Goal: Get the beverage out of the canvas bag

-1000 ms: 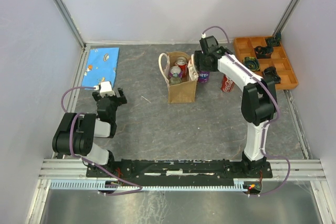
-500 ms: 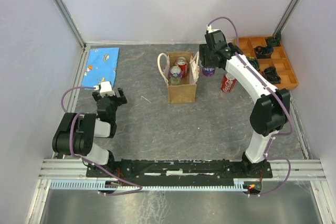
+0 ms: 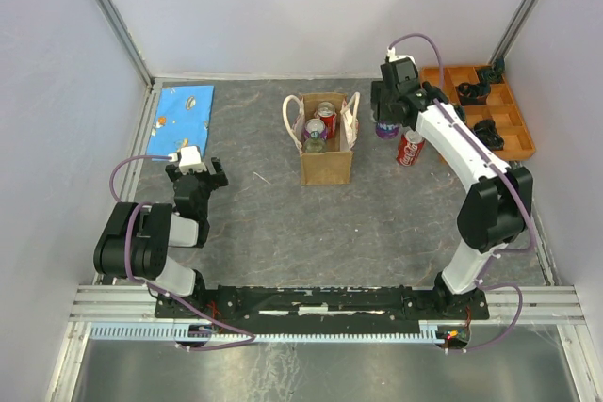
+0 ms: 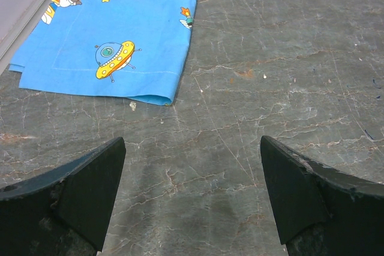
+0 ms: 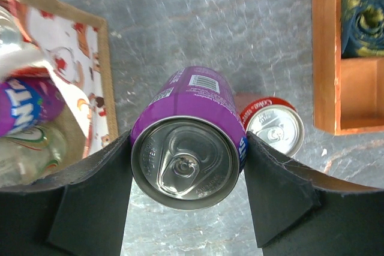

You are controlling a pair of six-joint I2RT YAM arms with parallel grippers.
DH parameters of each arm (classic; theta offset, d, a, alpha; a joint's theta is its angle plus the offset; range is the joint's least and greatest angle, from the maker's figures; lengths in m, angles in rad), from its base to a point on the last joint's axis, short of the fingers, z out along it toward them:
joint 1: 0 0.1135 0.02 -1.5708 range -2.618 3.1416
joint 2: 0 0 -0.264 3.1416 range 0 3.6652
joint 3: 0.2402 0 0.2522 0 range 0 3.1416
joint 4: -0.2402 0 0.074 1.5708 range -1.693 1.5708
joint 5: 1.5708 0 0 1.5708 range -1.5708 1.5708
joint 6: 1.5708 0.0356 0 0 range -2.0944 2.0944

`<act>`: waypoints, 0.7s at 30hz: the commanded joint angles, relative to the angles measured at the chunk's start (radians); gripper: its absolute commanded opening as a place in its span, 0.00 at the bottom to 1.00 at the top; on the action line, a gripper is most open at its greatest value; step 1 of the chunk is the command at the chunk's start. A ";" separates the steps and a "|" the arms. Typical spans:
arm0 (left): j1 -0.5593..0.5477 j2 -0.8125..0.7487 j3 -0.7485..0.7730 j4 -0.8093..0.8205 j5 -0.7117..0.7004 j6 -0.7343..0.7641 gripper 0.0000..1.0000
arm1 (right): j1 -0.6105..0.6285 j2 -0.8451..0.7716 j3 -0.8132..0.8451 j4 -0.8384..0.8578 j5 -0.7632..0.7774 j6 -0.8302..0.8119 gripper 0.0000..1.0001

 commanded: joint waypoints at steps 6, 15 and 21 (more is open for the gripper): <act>-0.003 0.006 0.019 0.042 -0.003 0.041 0.99 | -0.011 -0.008 -0.131 0.175 -0.095 0.009 0.00; -0.002 0.006 0.019 0.042 -0.003 0.041 0.99 | -0.012 0.038 -0.206 0.249 -0.151 0.016 0.00; -0.002 0.006 0.019 0.041 -0.002 0.041 0.99 | -0.013 0.077 -0.216 0.243 -0.154 0.029 0.00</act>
